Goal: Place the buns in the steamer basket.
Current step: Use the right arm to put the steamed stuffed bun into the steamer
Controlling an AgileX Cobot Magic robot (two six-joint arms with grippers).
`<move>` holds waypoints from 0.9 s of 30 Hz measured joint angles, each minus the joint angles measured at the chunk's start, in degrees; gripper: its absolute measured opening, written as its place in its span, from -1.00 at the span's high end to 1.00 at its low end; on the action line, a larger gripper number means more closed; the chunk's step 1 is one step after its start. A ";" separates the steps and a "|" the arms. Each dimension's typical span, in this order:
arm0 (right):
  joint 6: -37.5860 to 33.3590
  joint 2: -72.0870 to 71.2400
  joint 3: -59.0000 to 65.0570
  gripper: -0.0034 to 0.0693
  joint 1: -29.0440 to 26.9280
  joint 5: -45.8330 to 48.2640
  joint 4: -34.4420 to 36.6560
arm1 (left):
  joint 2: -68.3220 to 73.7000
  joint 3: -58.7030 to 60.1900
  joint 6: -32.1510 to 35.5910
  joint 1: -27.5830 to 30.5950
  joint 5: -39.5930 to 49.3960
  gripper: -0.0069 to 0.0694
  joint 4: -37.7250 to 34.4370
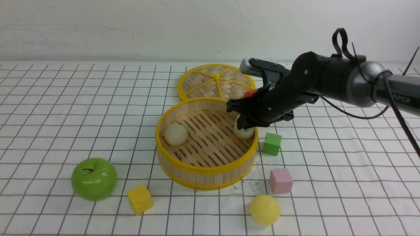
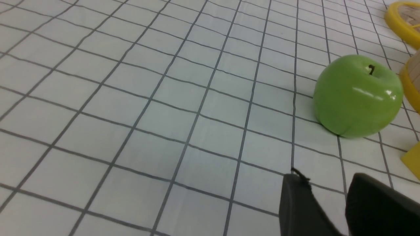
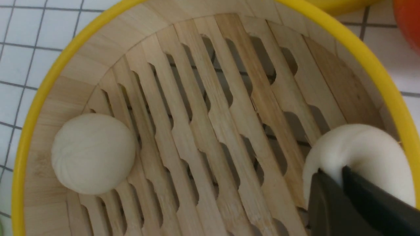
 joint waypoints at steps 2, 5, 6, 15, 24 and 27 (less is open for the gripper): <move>-0.05 0.60 0.00 0.83 0.00 -0.05 0.41 | 0.00 0.00 0.00 0.00 0.00 0.25 0.00; -0.05 0.63 -0.06 0.82 0.00 -0.05 0.90 | 0.00 0.00 0.00 0.00 0.00 0.25 0.00; -0.07 0.63 -0.25 0.82 0.00 -0.05 1.14 | 0.00 0.00 0.00 0.00 0.00 0.25 0.00; -4.97 -0.65 -0.30 0.79 0.00 -0.43 5.23 | 0.00 0.00 0.00 0.00 0.00 0.22 0.00; -5.93 -0.66 -0.30 0.72 0.00 -0.45 5.08 | 0.00 0.00 0.00 0.00 0.00 0.20 0.00; -5.99 -0.66 -0.30 0.62 0.00 -0.45 4.91 | 0.00 0.00 0.00 0.00 0.00 0.20 0.00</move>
